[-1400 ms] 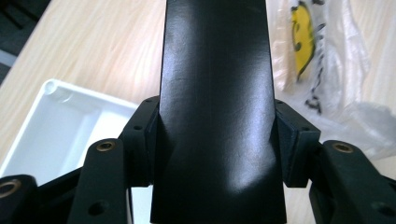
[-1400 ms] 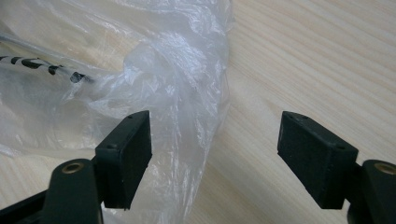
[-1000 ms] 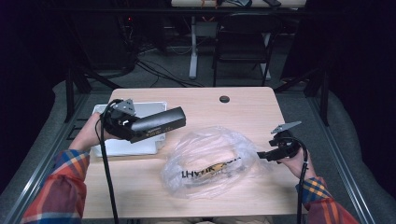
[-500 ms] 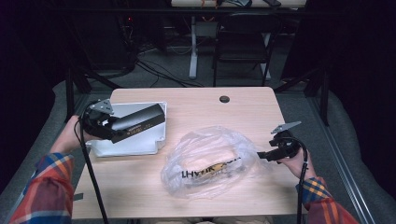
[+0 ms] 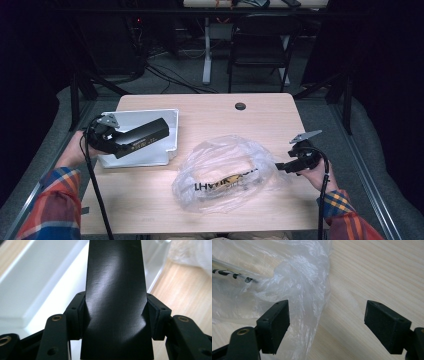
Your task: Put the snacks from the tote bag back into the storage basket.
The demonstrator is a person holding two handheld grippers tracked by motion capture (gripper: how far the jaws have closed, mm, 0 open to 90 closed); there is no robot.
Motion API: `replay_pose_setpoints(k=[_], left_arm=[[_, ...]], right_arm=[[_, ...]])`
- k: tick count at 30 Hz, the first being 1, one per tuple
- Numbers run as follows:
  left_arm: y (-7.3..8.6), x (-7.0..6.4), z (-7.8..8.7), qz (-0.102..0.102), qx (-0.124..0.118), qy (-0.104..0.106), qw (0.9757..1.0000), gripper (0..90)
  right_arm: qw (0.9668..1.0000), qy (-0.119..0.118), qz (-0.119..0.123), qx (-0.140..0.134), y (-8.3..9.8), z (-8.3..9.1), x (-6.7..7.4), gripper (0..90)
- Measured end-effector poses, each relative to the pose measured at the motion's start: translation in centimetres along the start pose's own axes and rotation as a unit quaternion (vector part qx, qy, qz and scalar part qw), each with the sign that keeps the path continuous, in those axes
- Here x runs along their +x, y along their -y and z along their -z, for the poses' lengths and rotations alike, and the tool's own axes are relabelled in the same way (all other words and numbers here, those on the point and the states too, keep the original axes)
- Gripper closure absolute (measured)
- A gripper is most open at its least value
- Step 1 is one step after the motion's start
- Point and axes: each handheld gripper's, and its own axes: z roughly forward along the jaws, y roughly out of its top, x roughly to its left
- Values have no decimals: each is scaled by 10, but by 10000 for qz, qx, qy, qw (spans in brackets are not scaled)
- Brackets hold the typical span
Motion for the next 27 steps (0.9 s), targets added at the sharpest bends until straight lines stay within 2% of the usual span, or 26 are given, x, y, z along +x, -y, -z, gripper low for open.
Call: replay_pose_setpoints(k=[3,10,16,21,24,27], left_arm=[[4,2,-16,9,81,9,10000,436],[9,6,-39,-3,220,15,9998,436],[12,8,-50,-49,227,-11,9997,435],[16,12,-53,-29,156,-15,9999,434],[20,15,-55,-52,123,74,9999,433],[23,16,-60,-109,242,53,9996,430]], right_arm=[[10000,10,13,33,0,-1,0,198],[10000,13,32,52,0,-2,0,198],[10000,-40,50,67,0,-3,0,199],[10000,-16,66,72,0,-3,0,199],[9999,44,73,74,0,-4,1,199],[9999,31,90,122,0,-4,2,199]])
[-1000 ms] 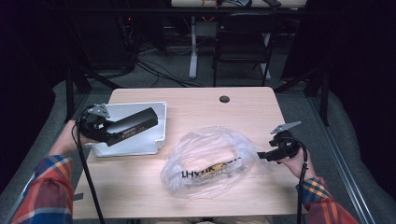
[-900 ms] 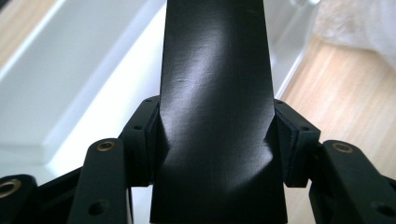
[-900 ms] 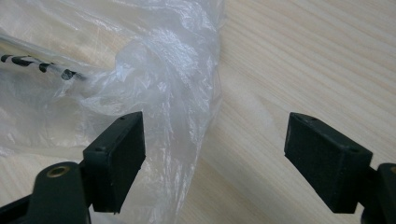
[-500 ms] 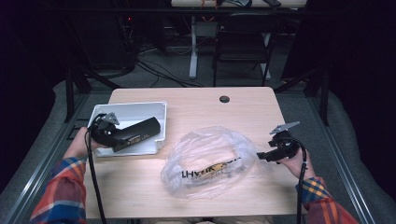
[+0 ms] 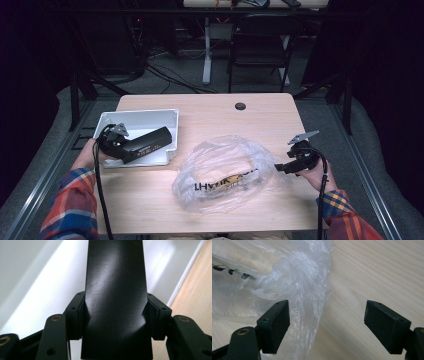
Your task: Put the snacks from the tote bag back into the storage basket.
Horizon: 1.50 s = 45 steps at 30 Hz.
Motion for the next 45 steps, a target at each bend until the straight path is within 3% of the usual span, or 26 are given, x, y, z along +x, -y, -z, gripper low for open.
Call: replay_pose_setpoints(k=[5,7,9,10,12,19,23,26,27,28,29,30,31,32,33,34,37,38,40,41,45], left_arm=[[0,-1,-3,34,98,-77,9999,403],[-1,-2,-6,207,229,-28,9995,295],[0,0,-6,496,213,106,9985,148],[1,1,-5,599,202,38,9980,94],[4,2,-2,704,83,29,9975,56],[1,1,12,977,-154,79,9951,73],[-18,-5,21,1201,-321,-219,9920,136],[-27,-6,23,1296,-380,-326,9903,189],[-35,-8,24,1338,-404,-487,9890,200],[-35,-8,24,1338,-404,-487,9890,260],[-40,-9,24,1381,-409,-633,9875,260],[-46,-9,23,1532,-565,-844,9830,350],[-48,-9,23,1610,-607,-958,9804,456],[-52,-9,23,1742,-659,-1018,9772,493],[-52,-9,23,1742,-659,-1018,9772,528],[-59,-9,21,1952,-855,-1178,9699,604],[-70,-10,15,2167,-916,-1359,9624,754],[-70,-10,15,2167,-916,-1359,9624,781],[-80,-8,4,2404,-826,-1491,9556,821],[-83,-8,0,2451,-784,-1524,9542,824],[-91,-8,-17,2504,-572,-1580,9535,854]], right_arm=[[10000,17,9,-34,0,0,0,199],[10000,30,37,-36,0,1,0,199],[10000,19,46,-22,0,1,-1,199],[10000,27,52,-21,1,1,-1,199],[10000,32,55,-16,1,2,-1,199],[10000,47,38,-46,0,3,0,197],[9999,74,44,-94,0,3,1,180],[9999,84,50,-90,0,4,1,179],[9999,78,51,-85,0,4,1,179],[9999,78,51,-85,0,4,1,179],[9999,82,57,-90,0,4,1,179],[9999,80,52,-81,1,5,1,179],[9999,90,45,-86,1,5,1,180],[9999,75,36,-82,1,4,1,180],[9999,75,36,-82,1,4,1,180],[9999,87,47,-87,1,4,1,180],[9999,60,73,-34,0,3,1,181],[10000,61,62,-21,0,2,2,181],[10000,48,68,-38,0,1,3,181],[10000,30,87,-11,0,1,3,181],[9999,50,129,5,0,1,3,185]])
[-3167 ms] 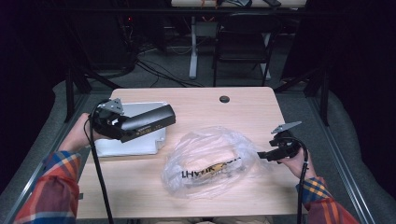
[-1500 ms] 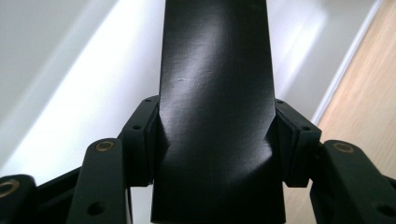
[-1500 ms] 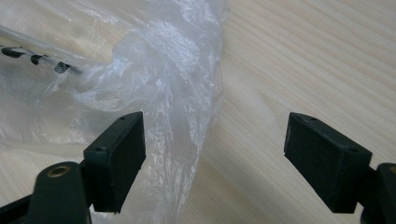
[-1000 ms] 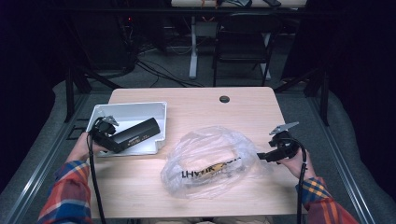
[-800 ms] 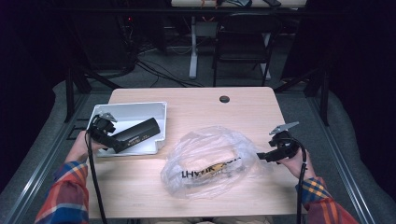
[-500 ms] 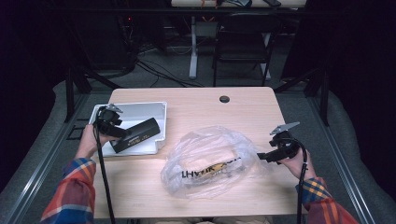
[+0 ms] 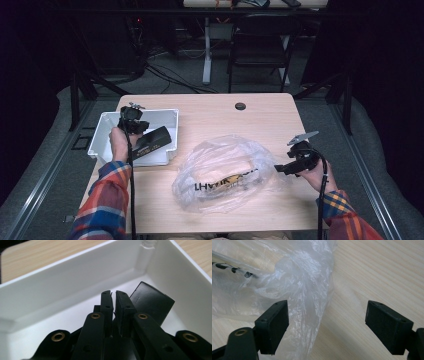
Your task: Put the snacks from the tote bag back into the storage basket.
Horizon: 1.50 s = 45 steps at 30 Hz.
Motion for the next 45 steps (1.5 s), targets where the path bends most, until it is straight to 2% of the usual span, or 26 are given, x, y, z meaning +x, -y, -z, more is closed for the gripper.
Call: replay_pose_setpoints(k=[3,4,7,10,11,15,22,24,29,41,43,45], left_arm=[[-1,-2,-6,-6,18,-10,10000,854],[-2,-3,-11,-31,99,-103,9999,854],[-2,-4,-17,10,163,-144,9998,854],[-1,-2,-23,29,242,-129,9996,859],[0,-2,-25,113,237,-72,9996,863],[1,-3,-24,159,296,23,9994,877],[2,-6,-21,60,383,156,9991,876],[3,-8,-22,24,529,205,9984,876],[7,-10,-25,4,632,272,9976,877],[8,-13,-26,-97,661,251,9975,879],[8,-13,-25,-106,641,274,9975,867],[7,-13,-24,-94,622,275,9976,795]], right_arm=[[10000,-3,-1,8,0,0,0,185],[10000,-1,-21,-2,1,-1,0,185],[10000,7,-18,18,0,-2,0,187],[10000,4,-20,32,0,-2,0,188],[10000,1,-21,35,0,-2,0,188],[10000,16,-3,34,1,-2,0,188],[10000,7,-11,35,0,-2,0,190],[10000,-4,-10,12,0,-2,1,191],[10000,14,-6,7,0,-1,0,191],[10000,22,-16,5,0,-2,0,190],[10000,17,-10,9,0,-1,-1,190],[10000,37,7,13,0,-1,-1,189]])
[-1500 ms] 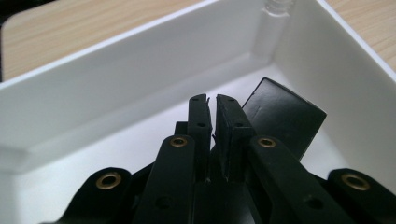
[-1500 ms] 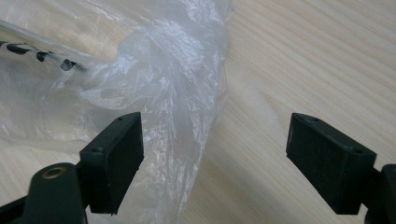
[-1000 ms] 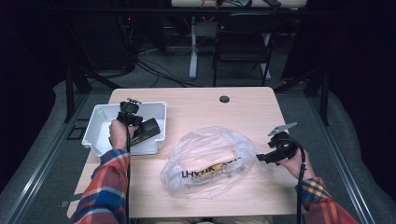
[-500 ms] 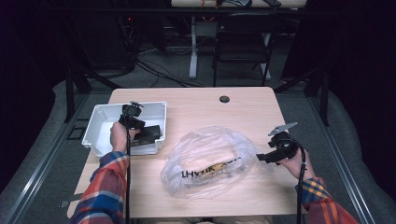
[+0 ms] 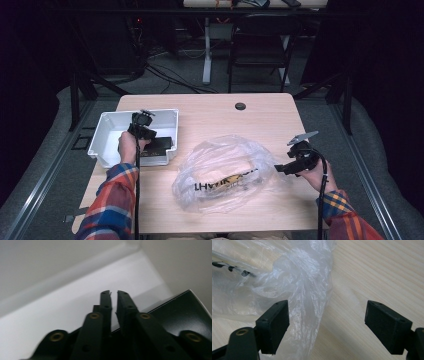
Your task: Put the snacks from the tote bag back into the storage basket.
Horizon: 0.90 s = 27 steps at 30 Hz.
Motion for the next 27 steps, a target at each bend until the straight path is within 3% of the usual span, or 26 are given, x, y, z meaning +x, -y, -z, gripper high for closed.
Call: replay_pose_setpoints(k=[1,2,3,4,10,15,21,26,27], left_arm=[[0,0,1,10,-55,-27,10000,723],[-1,0,3,10,-77,-35,10000,723],[-1,0,9,16,-165,-60,9998,558],[-2,-1,12,-5,-210,-96,9997,506],[-3,-5,39,-145,-482,-316,9982,300],[0,-10,59,-225,-586,-272,9977,227],[13,-27,91,-453,-679,-172,9965,179],[31,-41,106,-564,-732,-126,9956,167],[42,-48,112,-601,-701,-131,9956,166]], right_arm=[[10000,-6,-3,-9,0,0,0,189],[10000,-6,-3,-9,0,0,0,189],[10000,-8,-36,-42,0,1,0,187],[10000,11,-38,-70,0,1,0,186],[9999,44,-68,-83,0,3,0,181],[9999,69,-57,-95,0,4,0,179],[9999,90,-23,-111,0,5,2,176],[9999,92,-36,-123,0,6,3,175],[9999,87,-24,-112,-1,6,4,175]])
